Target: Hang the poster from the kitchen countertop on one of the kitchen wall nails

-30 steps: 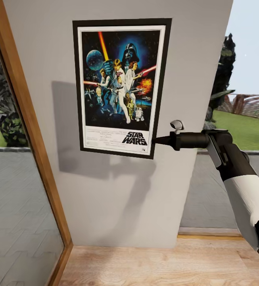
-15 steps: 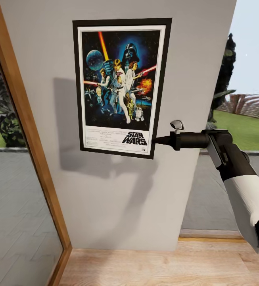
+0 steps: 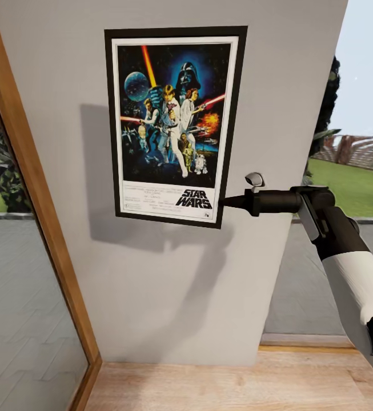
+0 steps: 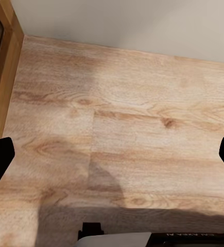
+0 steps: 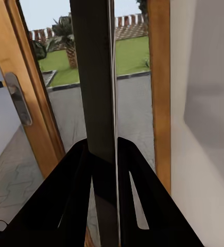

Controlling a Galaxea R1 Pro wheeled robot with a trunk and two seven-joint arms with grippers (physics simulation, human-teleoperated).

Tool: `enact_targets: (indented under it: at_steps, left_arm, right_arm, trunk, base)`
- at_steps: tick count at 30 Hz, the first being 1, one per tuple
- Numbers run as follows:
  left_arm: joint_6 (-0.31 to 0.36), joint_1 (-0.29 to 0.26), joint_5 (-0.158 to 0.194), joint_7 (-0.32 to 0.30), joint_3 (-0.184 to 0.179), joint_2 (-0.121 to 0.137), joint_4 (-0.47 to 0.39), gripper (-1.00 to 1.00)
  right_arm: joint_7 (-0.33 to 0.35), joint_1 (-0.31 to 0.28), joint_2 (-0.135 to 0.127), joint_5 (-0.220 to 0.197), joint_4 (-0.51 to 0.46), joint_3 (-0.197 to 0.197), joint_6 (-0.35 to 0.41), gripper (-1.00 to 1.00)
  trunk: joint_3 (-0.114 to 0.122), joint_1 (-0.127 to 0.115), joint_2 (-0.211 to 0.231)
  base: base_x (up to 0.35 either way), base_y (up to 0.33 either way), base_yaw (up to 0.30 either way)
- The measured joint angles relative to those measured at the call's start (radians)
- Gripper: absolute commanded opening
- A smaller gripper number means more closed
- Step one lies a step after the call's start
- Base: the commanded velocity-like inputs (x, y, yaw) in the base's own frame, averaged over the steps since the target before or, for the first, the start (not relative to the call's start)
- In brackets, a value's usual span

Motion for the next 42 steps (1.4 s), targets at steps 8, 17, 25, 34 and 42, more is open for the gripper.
enact_targets:
  at_steps: [8, 17, 25, 34, 42]
  left_arm:
    - [0.0, 0.0, -0.001, 0.0, 0.0, 0.0, 0.0, 1.0]
    - [0.0, 0.0, 0.0, 0.0, 0.0, 0.0, 0.0, 1.0]
    - [0.0, 0.0, 0.0, 0.0, 0.0, 0.0, -0.001, 1.0]
    - [0.0, 0.0, 0.0, 0.0, 0.0, 0.0, -0.001, 1.0]
    - [0.0, 0.0, 0.0, 0.0, 0.0, 0.0, -0.001, 1.0]
  right_arm:
    - [0.0, 0.0, 0.0, 0.0, 0.0, 0.001, 0.0, -1.0]
    - [0.0, 0.0, 0.0, 0.0, 0.0, 0.001, 0.0, -1.0]
    - [0.0, 0.0, 0.0, 0.0, 0.0, -0.001, 0.0, -1.0]
    - [0.0, 0.0, 0.0, 0.0, 0.0, -0.001, 0.0, -1.0]
    - [0.0, 0.0, 0.0, 0.0, -0.001, 0.0, 0.0, -1.0]
  trunk:
    - [0.0, 0.0, 0.0]
    - [0.0, 0.0, 0.0]
    - [0.0, 0.0, 0.0]
    - [0.0, 0.0, 0.0]
    - [0.0, 0.0, 0.0]
  base:
    - [0.05, 0.0, 0.0]
    - [0.041, 0.0, 0.0]
    - [0.001, 0.0, 0.0]
    - [0.0, 0.0, 0.0]
    - [0.0, 0.0, 0.0]
